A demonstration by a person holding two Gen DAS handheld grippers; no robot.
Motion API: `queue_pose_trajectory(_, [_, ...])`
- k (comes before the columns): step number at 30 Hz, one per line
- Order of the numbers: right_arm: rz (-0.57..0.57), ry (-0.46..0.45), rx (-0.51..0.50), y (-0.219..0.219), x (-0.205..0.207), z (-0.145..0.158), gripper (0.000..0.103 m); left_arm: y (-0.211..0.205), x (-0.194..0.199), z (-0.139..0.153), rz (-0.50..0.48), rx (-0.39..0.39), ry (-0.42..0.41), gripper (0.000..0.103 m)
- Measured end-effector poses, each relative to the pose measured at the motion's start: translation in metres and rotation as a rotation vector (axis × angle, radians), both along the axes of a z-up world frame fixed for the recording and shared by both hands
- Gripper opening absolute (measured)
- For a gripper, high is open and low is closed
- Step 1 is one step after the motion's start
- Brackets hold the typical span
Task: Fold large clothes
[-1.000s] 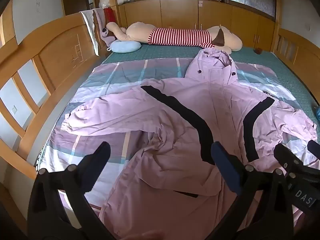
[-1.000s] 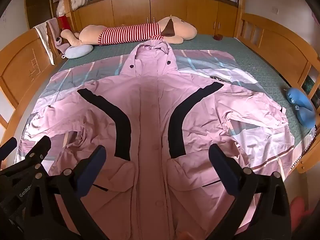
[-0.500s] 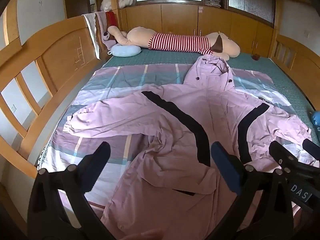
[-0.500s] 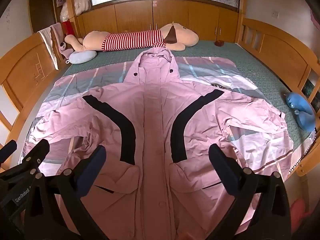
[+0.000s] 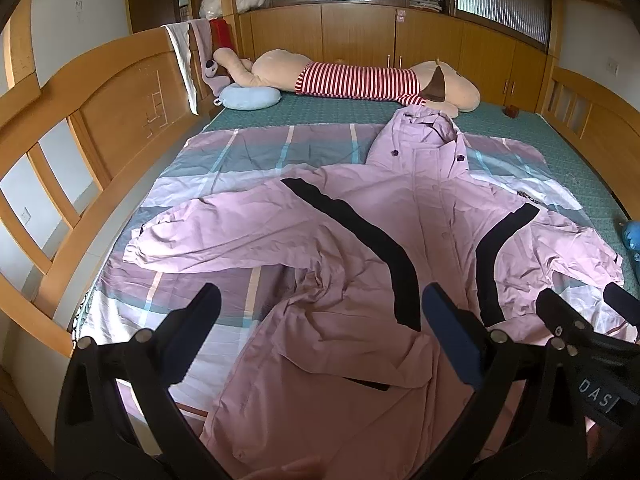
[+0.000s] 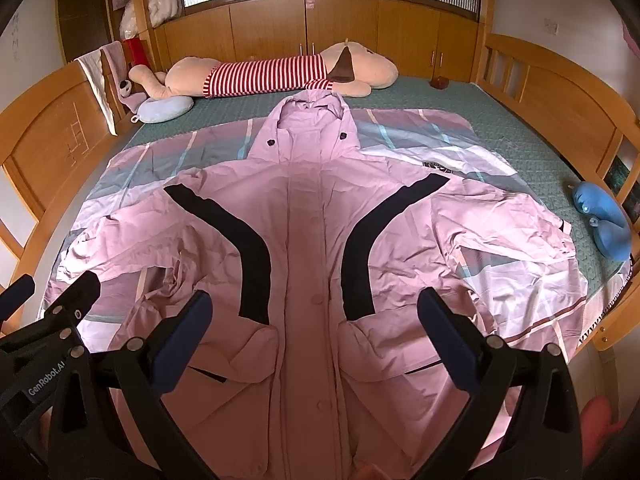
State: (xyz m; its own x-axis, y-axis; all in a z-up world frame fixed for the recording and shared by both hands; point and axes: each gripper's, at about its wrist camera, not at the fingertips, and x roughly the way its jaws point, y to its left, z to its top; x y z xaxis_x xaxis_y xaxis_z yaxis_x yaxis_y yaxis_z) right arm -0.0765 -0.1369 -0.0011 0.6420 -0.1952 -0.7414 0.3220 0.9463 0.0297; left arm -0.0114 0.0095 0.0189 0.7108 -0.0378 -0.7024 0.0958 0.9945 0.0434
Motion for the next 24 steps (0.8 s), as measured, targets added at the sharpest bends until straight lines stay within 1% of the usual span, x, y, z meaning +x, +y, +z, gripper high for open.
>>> queue_pose_trajectory(24, [0.011,0.018,0.006,0.0020,0.0031,-0.0061,0.102,0.0038,0.0057,-0.0033,0.005,-0.010,0.015,0.101])
